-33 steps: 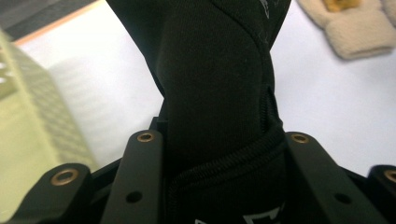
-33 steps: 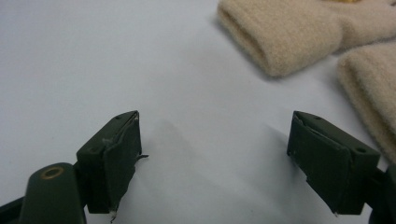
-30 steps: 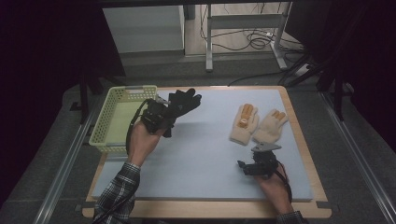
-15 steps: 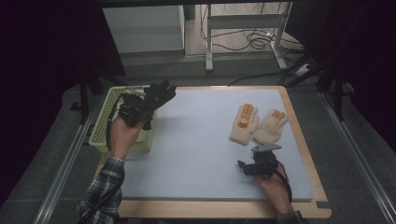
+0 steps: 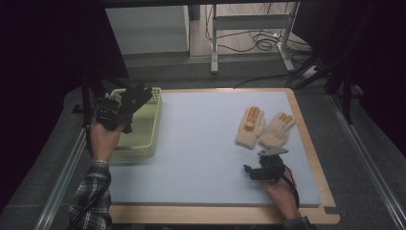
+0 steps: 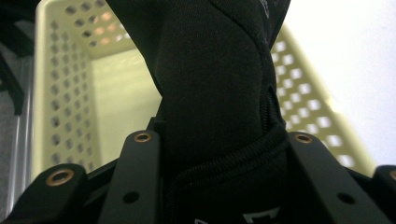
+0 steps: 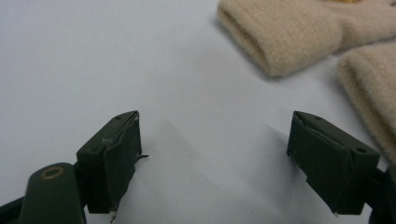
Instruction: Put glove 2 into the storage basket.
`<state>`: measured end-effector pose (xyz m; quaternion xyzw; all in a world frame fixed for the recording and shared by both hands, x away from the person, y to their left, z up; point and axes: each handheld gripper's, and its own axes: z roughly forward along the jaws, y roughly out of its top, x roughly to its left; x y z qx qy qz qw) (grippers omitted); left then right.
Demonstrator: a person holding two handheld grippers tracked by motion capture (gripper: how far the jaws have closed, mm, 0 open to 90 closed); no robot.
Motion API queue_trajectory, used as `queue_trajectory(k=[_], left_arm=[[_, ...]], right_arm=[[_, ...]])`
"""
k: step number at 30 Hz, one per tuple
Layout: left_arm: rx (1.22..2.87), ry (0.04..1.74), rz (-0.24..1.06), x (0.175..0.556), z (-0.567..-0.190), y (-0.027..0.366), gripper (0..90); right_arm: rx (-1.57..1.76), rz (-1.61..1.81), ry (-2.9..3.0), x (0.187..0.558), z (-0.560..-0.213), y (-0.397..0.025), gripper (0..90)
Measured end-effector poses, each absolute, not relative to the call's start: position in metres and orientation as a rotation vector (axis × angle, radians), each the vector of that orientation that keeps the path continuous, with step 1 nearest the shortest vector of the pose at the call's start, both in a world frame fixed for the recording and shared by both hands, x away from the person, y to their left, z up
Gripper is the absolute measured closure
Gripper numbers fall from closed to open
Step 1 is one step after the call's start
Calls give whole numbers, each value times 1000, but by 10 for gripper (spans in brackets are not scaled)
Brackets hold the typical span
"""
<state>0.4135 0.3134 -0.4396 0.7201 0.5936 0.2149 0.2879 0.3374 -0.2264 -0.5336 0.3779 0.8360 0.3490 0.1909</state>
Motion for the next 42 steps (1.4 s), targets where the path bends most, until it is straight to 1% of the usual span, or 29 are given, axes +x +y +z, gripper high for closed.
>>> queue_trajectory(k=[5,10,22,27,30,31,32,35,38,41,42], left_arm=[[1920,1648,570,418,-452,329,622],[1946,1702,554,424,-465,336,620],[2060,1837,505,446,-487,341,604],[2099,1885,483,456,-492,341,586],[2123,1901,480,460,-493,340,558],[2134,1909,480,461,-494,339,535],[2147,1919,477,462,-495,339,491],[2173,1939,506,464,-496,338,337],[2167,1914,449,463,-496,338,202],[2156,1889,427,462,-494,337,94],[2155,1877,431,461,-492,337,75]], right_arm=[[1061,980,2348,337,-534,-226,173],[1061,980,2348,337,-534,-226,173],[1060,981,2348,337,-534,-226,173],[1061,982,2347,337,-534,-226,173],[1061,982,2347,337,-534,-226,173],[1061,982,2347,337,-534,-226,173],[1060,981,2348,337,-534,-226,173],[1061,982,2347,337,-534,-226,173],[1061,982,2347,337,-534,-226,173],[1061,982,2347,337,-534,-226,173],[1060,981,2348,337,-534,-226,173]])
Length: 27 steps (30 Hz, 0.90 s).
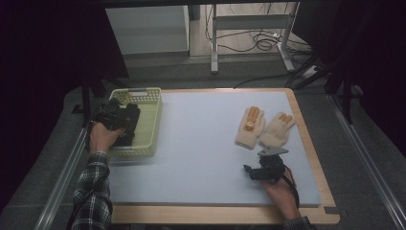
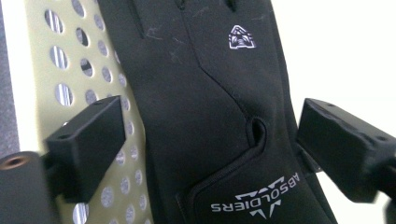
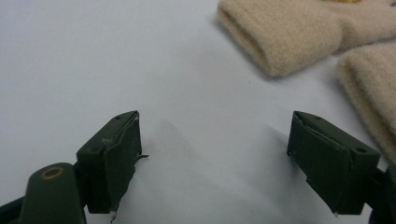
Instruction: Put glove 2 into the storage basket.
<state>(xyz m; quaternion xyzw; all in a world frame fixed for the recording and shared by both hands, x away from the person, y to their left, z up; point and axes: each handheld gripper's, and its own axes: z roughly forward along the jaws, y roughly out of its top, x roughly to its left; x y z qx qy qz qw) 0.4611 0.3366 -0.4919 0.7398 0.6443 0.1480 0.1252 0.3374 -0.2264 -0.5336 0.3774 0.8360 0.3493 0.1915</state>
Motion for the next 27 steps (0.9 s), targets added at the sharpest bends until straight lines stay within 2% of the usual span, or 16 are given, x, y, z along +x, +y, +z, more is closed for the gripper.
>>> queue_trajectory(k=[3,15,27], left_arm=[[2125,1844,445,458,-487,339,43],[2016,1670,432,438,-471,345,22],[1994,1506,467,420,-458,333,0]], right_arm=[[1060,981,2347,337,-534,-226,173],[1060,981,2348,337,-534,-226,173],[1063,980,2347,337,-533,-226,173]])
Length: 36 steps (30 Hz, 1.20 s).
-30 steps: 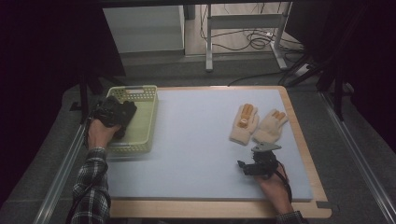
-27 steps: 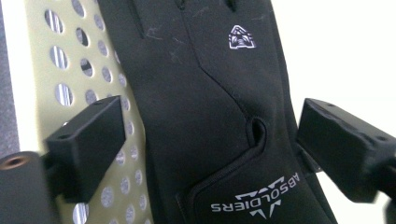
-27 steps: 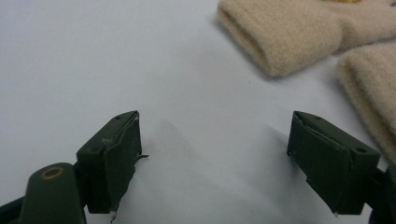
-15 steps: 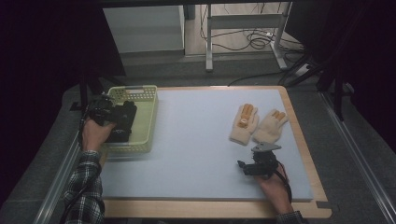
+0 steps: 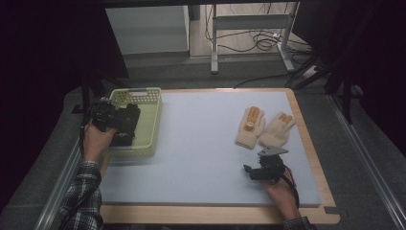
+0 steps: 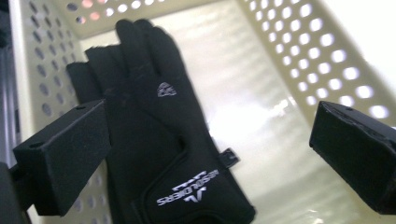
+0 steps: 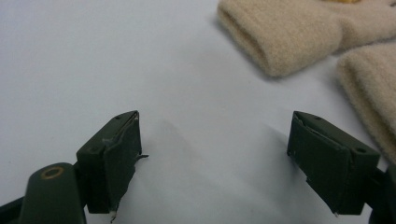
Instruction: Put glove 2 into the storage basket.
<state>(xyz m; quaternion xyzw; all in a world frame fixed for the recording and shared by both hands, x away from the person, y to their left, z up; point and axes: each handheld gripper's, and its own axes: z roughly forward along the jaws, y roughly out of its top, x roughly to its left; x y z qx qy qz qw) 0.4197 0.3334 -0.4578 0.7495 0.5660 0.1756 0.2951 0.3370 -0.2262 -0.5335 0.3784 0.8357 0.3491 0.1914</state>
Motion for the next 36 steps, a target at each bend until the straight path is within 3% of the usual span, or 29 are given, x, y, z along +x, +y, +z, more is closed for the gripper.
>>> queue_trajectory(k=[36], left_arm=[[2054,1119,470,383,-441,242,0]], right_arm=[[1062,976,2348,337,-533,-226,173]])
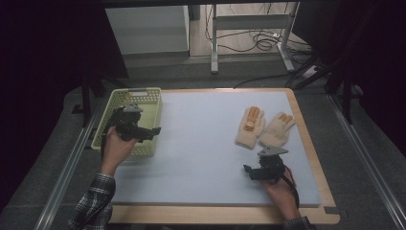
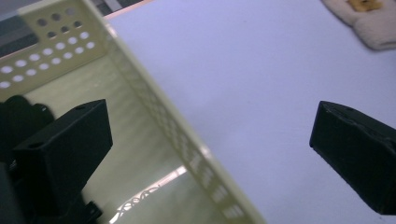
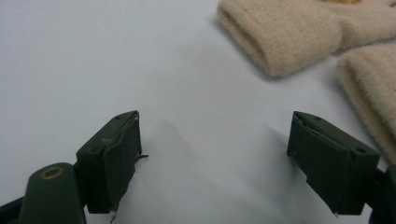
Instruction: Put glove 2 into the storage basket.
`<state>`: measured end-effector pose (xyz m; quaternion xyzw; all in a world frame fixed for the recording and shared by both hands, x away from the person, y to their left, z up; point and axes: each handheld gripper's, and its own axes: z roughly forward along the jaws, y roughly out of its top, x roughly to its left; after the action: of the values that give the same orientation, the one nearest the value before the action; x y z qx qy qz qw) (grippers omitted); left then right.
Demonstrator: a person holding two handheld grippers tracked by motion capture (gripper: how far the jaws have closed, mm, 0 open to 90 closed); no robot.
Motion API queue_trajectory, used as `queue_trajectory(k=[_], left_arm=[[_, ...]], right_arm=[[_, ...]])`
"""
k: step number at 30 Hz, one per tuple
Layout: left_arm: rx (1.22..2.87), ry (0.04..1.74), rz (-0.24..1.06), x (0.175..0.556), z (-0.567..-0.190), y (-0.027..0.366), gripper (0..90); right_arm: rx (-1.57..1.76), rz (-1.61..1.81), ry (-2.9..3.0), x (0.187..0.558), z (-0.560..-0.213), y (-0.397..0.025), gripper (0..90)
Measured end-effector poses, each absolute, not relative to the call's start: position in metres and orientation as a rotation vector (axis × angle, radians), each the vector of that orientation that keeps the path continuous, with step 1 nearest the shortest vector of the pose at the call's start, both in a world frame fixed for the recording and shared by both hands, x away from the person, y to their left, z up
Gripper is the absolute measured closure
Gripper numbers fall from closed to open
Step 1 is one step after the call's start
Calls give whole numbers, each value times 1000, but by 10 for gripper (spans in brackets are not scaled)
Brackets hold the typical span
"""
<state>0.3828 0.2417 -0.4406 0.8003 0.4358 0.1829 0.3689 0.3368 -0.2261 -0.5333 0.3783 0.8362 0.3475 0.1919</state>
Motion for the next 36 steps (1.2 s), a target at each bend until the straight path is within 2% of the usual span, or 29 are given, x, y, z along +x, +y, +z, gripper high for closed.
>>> queue_trajectory(k=[23,36], left_arm=[[2114,884,434,345,-451,166,0],[2159,852,395,319,-498,147,0]], right_arm=[[1060,975,2348,337,-533,-226,172],[1062,975,2349,337,-533,-226,173]])
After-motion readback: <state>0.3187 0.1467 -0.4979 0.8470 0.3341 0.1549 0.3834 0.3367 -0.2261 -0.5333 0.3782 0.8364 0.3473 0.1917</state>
